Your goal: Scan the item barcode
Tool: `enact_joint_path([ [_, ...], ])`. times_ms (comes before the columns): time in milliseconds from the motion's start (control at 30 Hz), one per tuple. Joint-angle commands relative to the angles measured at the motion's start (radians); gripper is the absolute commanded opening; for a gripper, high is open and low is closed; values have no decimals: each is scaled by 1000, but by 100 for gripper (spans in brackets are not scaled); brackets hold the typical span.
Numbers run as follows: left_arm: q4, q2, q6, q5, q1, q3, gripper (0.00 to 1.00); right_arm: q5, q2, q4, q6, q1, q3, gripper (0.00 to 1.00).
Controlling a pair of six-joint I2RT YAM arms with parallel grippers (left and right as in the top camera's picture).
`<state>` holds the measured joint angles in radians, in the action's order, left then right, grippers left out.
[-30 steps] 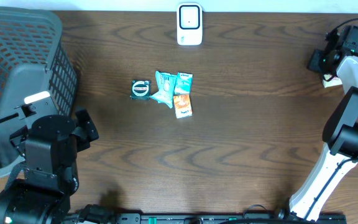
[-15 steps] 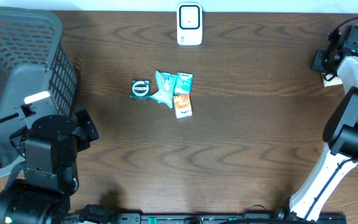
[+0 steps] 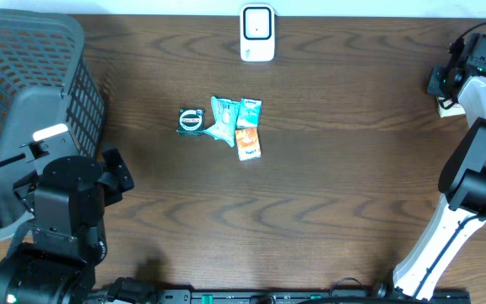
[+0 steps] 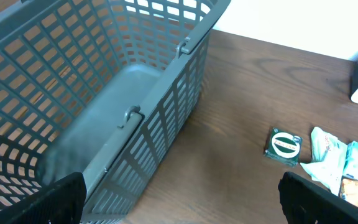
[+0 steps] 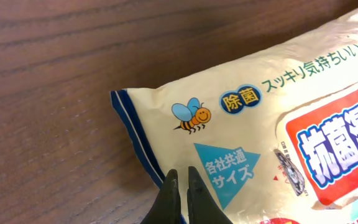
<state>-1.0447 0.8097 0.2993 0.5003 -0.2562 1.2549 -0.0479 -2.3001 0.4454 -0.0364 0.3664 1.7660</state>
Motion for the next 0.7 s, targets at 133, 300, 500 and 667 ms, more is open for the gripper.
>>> enact_joint_path([
  [133, -2, 0, 2, 8, 2, 10, 98, 202, 98, 10, 92, -3, 4, 4],
  [300, -2, 0, 2, 9, 2, 10, 98, 529, 177, 37, 93, -38, 4, 26],
  [500, -2, 0, 2, 8, 2, 10, 98, 748, 182, 217, 141, -125, 4, 56],
  [667, -2, 0, 2, 8, 2, 10, 98, 746, 181, 469, 140, -246, 4, 69],
])
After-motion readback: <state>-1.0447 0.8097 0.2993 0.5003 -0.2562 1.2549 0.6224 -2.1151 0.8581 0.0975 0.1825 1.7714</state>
